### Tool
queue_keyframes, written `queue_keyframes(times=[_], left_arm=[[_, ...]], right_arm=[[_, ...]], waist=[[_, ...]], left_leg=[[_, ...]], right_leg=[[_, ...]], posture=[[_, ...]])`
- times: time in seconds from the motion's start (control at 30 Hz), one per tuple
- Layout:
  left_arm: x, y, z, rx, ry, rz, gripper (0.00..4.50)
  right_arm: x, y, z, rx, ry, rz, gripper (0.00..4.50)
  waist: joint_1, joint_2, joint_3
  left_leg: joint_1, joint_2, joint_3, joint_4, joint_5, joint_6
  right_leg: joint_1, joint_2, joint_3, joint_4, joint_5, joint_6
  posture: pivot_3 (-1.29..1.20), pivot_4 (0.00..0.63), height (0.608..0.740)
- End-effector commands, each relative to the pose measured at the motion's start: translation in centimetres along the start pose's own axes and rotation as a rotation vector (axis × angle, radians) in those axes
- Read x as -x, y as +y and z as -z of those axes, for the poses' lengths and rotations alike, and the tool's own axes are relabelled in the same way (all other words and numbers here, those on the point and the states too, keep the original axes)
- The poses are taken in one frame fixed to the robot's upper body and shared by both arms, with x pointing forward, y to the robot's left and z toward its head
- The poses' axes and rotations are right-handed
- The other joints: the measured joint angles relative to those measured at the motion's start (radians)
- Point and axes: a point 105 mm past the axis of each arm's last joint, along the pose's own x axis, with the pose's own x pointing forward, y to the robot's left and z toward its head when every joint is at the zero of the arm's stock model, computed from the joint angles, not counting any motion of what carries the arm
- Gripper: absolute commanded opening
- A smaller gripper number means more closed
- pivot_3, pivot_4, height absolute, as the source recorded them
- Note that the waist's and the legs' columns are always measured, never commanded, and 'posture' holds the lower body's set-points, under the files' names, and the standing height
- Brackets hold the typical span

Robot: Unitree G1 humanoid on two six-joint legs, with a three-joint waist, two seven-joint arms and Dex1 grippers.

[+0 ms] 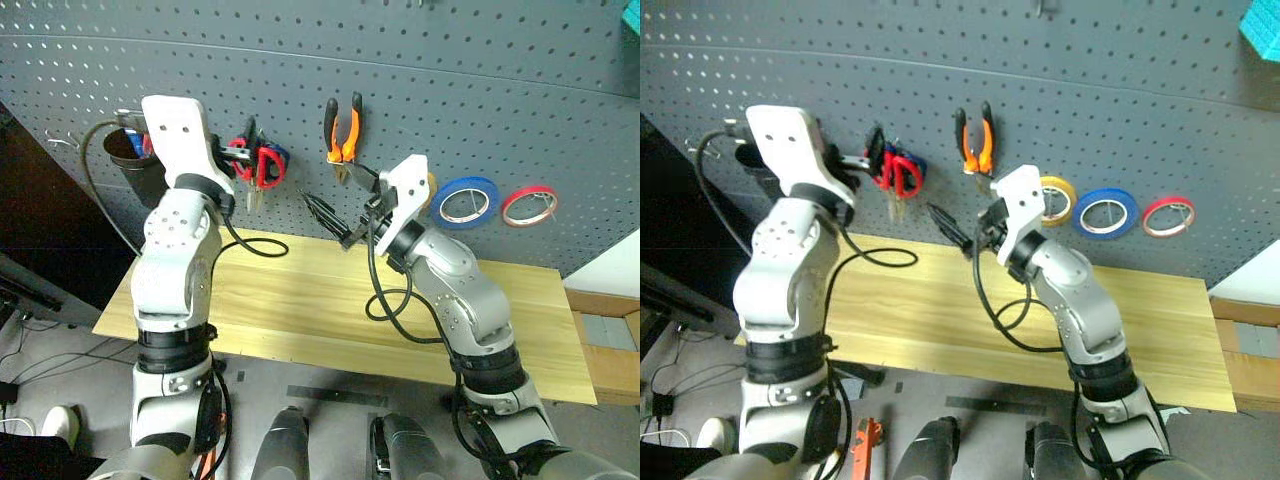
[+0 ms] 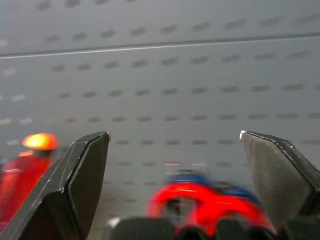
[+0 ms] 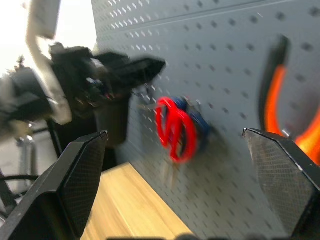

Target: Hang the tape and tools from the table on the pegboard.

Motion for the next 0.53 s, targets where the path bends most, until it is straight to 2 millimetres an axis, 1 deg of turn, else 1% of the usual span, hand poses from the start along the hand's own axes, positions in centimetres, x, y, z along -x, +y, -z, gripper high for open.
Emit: queue_keyframes(times=[0.03,0.13,0.2,0.23,0.3,0.37,0.43,0.47,0.53], left_arm=[[1.4,-1.9,-0.2,0.030,-0.008,0.045,4.47],[3.1,-3.6,2.9,0.065,0.089,0.103,4.47],[4.3,-4.1,5.2,0.100,0.167,0.117,4.47],[5.0,-4.1,6.9,0.122,0.220,0.111,4.47],[6.6,-4.0,10.1,0.158,0.328,0.095,4.47],[7.9,-3.6,12.8,0.172,0.411,0.078,4.47],[9.0,-3.2,14.9,0.164,0.468,0.080,4.47],[9.3,-2.9,15.8,0.158,0.490,0.076,4.47],[9.6,-2.2,16.9,0.158,0.518,0.062,4.47]], right_arm=[[1.6,-1.3,0.2,0.034,0.031,0.105,4.50],[3.7,-2.9,2.3,0.078,0.132,0.221,4.50],[4.9,-3.8,4.0,0.054,0.202,0.305,4.50],[5.6,-4.3,5.1,0.062,0.243,0.345,4.50],[6.7,-5.2,7.0,0.069,0.308,0.425,4.50],[7.9,-6.0,8.5,0.060,0.352,0.506,4.50],[9.1,-6.6,9.9,0.044,0.393,0.560,4.50],[9.5,-6.8,10.4,0.051,0.409,0.574,4.50],[10.0,-7.0,11.0,0.048,0.426,0.584,4.50]], waist=[[0.000,-0.001,-0.014],[0.000,0.001,-0.033],[-0.001,0.003,-0.049],[-0.001,0.004,-0.056],[-0.003,0.006,-0.072],[-0.005,0.009,-0.080],[-0.007,0.012,-0.088],[-0.007,0.011,-0.091],[-0.007,0.011,-0.094]], left_leg=[[0.000,0.000,0.000,0.000,0.000,0.000],[0.002,0.000,0.001,0.000,0.000,0.000],[0.003,0.000,0.002,0.000,0.000,0.000],[0.005,0.000,0.002,0.000,0.000,0.000],[0.010,0.000,0.003,-0.001,-0.002,0.004],[0.018,0.000,0.006,-0.003,-0.002,0.004],[0.027,0.000,0.006,-0.003,-0.003,0.004],[0.028,0.000,0.006,-0.003,-0.003,0.005],[0.028,0.000,0.006,-0.002,-0.002,0.006]], right_leg=[[0.000,0.000,0.000,-0.001,0.000,0.000],[0.002,0.000,0.001,0.000,0.000,0.000],[0.002,0.000,0.002,0.000,0.000,0.000],[0.004,0.000,0.003,0.000,0.000,0.000],[0.007,0.001,0.004,-0.001,0.000,0.000],[0.015,0.001,0.006,-0.001,0.000,0.000],[0.024,0.002,0.006,-0.003,-0.002,0.001],[0.025,0.002,0.006,-0.003,-0.004,0.004],[0.025,0.002,0.006,-0.003,-0.004,0.004]], posture=[[0.22,0.084,0.740],[0.20,0.059,0.740],[0.19,0.046,0.740],[0.18,0.041,0.740],[0.17,0.029,0.740],[0.18,0.023,0.740],[0.18,0.019,0.740],[0.18,0.017,0.740],[0.19,0.017,0.740]])
